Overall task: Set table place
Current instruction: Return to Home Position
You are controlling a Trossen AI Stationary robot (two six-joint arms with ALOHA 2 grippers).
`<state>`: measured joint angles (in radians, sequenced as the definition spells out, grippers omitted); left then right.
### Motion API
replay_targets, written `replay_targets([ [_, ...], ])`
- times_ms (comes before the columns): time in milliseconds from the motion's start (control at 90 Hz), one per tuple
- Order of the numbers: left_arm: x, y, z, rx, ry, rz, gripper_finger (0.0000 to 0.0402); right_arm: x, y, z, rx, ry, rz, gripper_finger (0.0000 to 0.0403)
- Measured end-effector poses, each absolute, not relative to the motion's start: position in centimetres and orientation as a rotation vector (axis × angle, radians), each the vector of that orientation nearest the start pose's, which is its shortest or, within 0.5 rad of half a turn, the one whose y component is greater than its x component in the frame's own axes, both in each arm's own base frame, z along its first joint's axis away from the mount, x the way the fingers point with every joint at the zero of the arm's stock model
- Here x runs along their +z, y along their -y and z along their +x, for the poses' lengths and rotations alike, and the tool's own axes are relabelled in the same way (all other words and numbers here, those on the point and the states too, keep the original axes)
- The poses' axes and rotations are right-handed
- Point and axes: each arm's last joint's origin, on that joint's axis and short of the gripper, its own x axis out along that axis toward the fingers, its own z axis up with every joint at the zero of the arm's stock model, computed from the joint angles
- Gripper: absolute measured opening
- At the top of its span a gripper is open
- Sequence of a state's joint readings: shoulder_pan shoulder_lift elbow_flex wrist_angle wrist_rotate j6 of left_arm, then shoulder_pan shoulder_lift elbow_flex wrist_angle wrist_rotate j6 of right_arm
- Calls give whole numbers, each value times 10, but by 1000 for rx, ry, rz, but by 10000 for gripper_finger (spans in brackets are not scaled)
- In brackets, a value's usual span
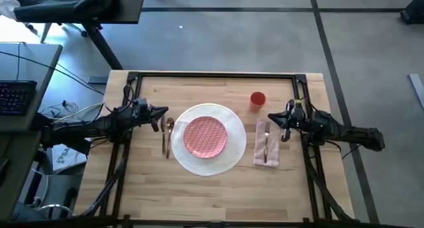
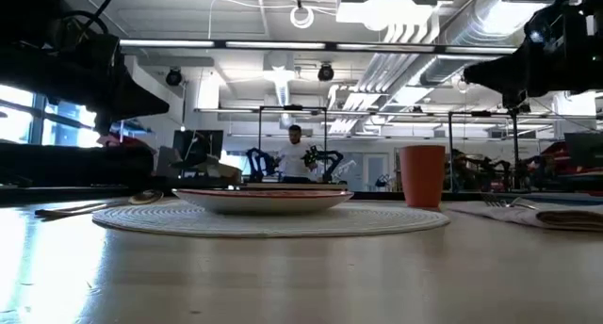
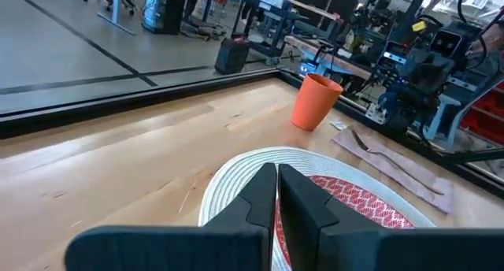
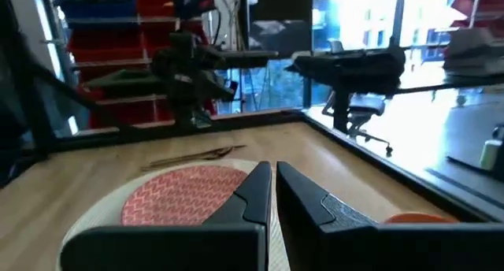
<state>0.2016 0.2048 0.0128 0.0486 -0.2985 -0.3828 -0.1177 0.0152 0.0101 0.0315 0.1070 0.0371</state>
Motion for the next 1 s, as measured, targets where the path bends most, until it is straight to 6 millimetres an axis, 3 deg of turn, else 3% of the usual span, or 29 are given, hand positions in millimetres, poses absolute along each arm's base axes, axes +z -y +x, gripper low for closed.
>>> replay_targets([
  [711,155,-29,104,496,-56,-361,0,168,14,97,-218,24,37,0],
  [878,156,-17,105,265,-114,-157,0,168,14,97,-218,23,37,0],
  [1000,161,-11,103,187,-82,29,0,168,14,97,-218,23,37,0],
])
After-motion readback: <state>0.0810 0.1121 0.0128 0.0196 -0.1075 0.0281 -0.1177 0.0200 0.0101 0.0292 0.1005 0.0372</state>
